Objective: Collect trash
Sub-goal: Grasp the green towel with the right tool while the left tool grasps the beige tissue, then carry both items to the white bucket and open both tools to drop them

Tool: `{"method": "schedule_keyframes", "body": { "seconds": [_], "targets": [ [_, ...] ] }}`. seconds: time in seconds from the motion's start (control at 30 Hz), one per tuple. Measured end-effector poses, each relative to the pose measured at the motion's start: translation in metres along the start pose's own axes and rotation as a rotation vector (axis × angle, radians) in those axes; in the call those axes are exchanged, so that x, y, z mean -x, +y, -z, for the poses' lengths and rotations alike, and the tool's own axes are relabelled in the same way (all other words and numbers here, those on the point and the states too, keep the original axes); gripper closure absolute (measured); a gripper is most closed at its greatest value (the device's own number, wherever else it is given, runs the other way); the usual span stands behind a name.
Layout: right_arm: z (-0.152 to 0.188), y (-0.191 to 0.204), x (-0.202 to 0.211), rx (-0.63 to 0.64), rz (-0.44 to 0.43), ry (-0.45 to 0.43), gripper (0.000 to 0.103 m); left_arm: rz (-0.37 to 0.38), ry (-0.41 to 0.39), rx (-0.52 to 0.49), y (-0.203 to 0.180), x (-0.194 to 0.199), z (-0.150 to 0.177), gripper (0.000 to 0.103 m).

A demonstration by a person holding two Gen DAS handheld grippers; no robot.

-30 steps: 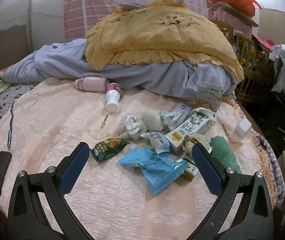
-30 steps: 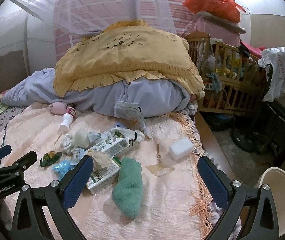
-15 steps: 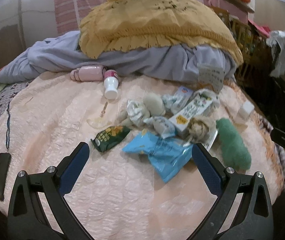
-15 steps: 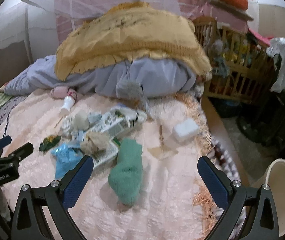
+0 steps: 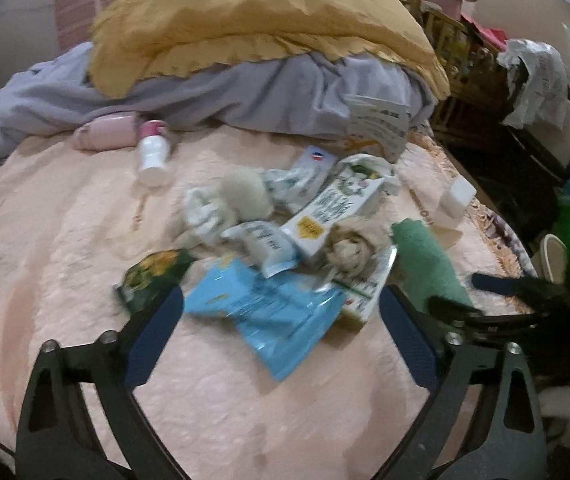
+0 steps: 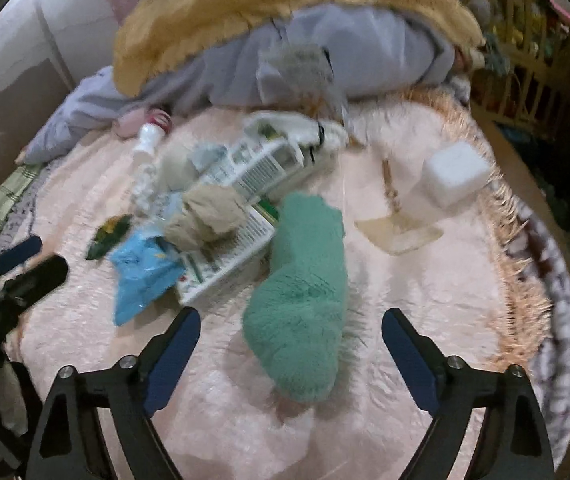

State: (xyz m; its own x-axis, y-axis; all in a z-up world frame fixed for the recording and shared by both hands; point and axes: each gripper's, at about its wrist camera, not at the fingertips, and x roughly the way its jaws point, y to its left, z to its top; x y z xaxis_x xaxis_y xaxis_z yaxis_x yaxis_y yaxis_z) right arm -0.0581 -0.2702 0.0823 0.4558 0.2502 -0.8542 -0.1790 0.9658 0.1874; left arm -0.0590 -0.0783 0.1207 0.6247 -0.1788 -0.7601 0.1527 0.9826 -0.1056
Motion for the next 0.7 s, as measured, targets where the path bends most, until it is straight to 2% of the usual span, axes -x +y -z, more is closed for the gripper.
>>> {"method": "schedule_keyframes", "body": {
  "seconds": [0.03, 0.07, 0.17, 0.23, 0.3, 0.37, 0.43, 0.57, 0.7],
  "targets": [
    [-0.001, -0.003, -0.006, -0.018, -0.018, 0.014, 0.049, 0.005, 0.008, -0.011, -0.005, -0.005, -0.004, 0.009],
    [-0.002, -0.007, -0.011, -0.042, -0.048, 0.030, 0.054, 0.013, 0.017, -0.021, -0.009, -0.011, -0.006, 0.010],
    [-0.005, -0.016, -0.002, -0.070, -0.080, 0.008, 0.056, 0.047, 0.048, -0.042, -0.022, -0.028, -0.014, 0.019],
    [-0.006, -0.022, 0.013, -0.074, -0.068, -0.028, 0.057, 0.063, 0.076, -0.057, -0.032, -0.045, -0.020, 0.025],
    [-0.007, -0.032, 0.030, -0.100, -0.070, -0.055, 0.057, 0.069, 0.111, -0.070, -0.042, -0.062, -0.024, 0.040],
    [-0.011, -0.046, 0.051, -0.127, -0.098, -0.074, 0.057, 0.067, 0.147, -0.087, -0.050, -0.078, -0.026, 0.066],
    [-0.016, -0.058, 0.071, -0.144, -0.124, -0.093, 0.057, 0.054, 0.174, -0.090, -0.054, -0.088, -0.027, 0.083],
    [-0.028, -0.091, 0.125, -0.131, -0.106, -0.146, 0.057, 0.108, 0.160, -0.089, -0.065, -0.075, -0.031, 0.088],
    [-0.023, -0.127, 0.174, -0.116, -0.013, -0.199, 0.057, 0.179, 0.117, -0.133, -0.097, -0.047, -0.036, 0.088]
  ]
}}
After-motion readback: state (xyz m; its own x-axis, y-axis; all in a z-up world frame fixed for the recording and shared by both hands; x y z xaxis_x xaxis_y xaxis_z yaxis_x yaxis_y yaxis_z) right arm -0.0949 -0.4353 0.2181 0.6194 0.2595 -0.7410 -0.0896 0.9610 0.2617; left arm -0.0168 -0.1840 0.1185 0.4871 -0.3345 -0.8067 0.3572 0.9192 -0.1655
